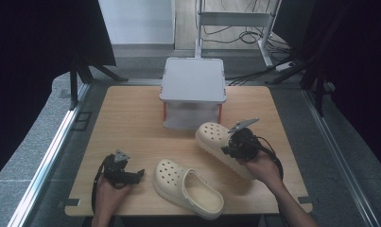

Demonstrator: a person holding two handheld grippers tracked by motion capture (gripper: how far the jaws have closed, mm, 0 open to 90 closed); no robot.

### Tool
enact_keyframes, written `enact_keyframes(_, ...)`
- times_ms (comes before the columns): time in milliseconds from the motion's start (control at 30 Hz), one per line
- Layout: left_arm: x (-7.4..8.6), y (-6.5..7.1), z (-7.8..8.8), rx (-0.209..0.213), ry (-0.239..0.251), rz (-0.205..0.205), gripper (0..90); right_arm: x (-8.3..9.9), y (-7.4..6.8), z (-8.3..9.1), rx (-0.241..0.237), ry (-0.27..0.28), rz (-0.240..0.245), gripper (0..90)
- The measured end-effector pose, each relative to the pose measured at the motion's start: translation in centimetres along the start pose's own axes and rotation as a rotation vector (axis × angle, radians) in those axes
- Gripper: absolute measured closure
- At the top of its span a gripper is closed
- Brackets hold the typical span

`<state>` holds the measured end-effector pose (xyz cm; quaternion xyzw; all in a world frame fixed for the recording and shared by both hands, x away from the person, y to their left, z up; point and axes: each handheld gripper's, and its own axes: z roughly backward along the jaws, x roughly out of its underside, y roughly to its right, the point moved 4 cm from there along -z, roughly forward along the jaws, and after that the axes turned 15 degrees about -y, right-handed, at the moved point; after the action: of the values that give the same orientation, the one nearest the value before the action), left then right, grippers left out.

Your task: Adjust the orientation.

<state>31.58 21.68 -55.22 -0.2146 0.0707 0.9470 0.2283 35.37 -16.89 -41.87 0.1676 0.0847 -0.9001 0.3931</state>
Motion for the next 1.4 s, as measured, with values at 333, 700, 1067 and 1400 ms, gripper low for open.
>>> enact_keyframes(333, 0.0, 0.0, 0.0, 0.001, -0.002, 0.001, 0.0, -1.7, -4.3, -2.6, -0.045, -0.020, 0.082, 77.1)
enact_keyframes(700, 0.0, 0.0, 0.0, 0.000, 0.000, 0.003, 0.0, -2.0, -6.8, -5.4, -0.088, -0.054, 0.124, 77.0)
enact_keyframes(1067, 0.0, 0.0, 0.0, -0.001, 0.000, 0.001, 0.0, -1.1, -6.6, -6.0, -0.184, -0.071, 0.155, 75.4)
enact_keyframes(1400, 0.0, 0.0, 0.0, 0.000, -0.002, 0.000, 0.0, -0.9, -5.5, -3.2, -0.158, -0.007, 0.217, 33.9)
